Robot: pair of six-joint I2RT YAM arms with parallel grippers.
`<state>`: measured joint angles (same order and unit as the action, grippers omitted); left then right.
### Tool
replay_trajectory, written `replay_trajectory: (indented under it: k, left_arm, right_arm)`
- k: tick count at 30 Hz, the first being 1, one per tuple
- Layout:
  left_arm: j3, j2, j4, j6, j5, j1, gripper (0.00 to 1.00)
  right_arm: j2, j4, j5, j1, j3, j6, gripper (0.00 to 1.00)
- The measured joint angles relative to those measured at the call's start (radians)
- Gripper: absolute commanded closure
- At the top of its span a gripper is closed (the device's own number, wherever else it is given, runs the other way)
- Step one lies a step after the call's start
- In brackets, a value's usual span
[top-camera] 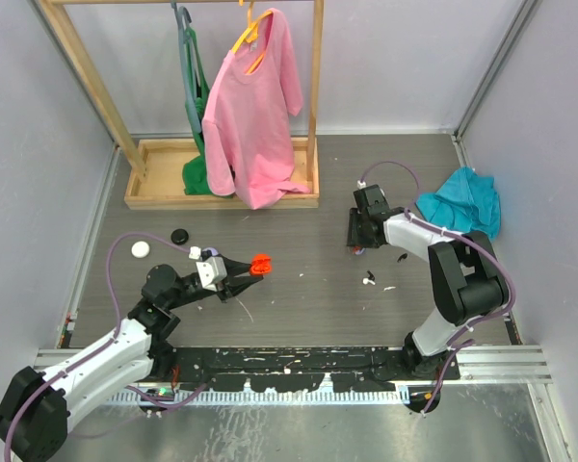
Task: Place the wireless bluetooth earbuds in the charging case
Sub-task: Pick up the earbud from the center of the board.
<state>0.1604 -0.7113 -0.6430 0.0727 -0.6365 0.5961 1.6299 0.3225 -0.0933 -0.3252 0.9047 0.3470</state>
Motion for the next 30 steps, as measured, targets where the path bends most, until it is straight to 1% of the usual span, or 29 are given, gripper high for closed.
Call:
replay_trajectory:
  k: [4,6,14,19,26,30]
  left_arm:
    - [0.000,0.000,0.000,0.000,-0.001,0.000,1.00]
    - [0.000,0.000,0.000,0.000,-0.003,0.000,1.00]
    - [0.000,0.000,0.000,0.000,-0.007,0.000,1.00]
    - [0.000,-0.001,0.000,0.000,-0.007,0.000,1.00]
    - [0.000,-0.005,0.001,0.000,-0.008,0.000,1.00]
    - [0.000,-0.005,0.001,0.000,-0.014,0.000,1.00]
  right_arm:
    - [0.002,-0.002,0.029,0.000,0.000,-0.001,0.64]
    - [0.008,-0.005,0.044,0.000,0.000,-0.001,0.65]
    - [0.020,0.010,0.077,-0.015,0.010,-0.012,0.62]
    - [0.027,0.075,0.065,-0.057,0.033,-0.030,0.63]
    - [0.037,0.140,0.041,-0.096,0.058,-0.051,0.74]
    - [0.043,0.159,0.040,-0.100,0.066,-0.057,0.76]
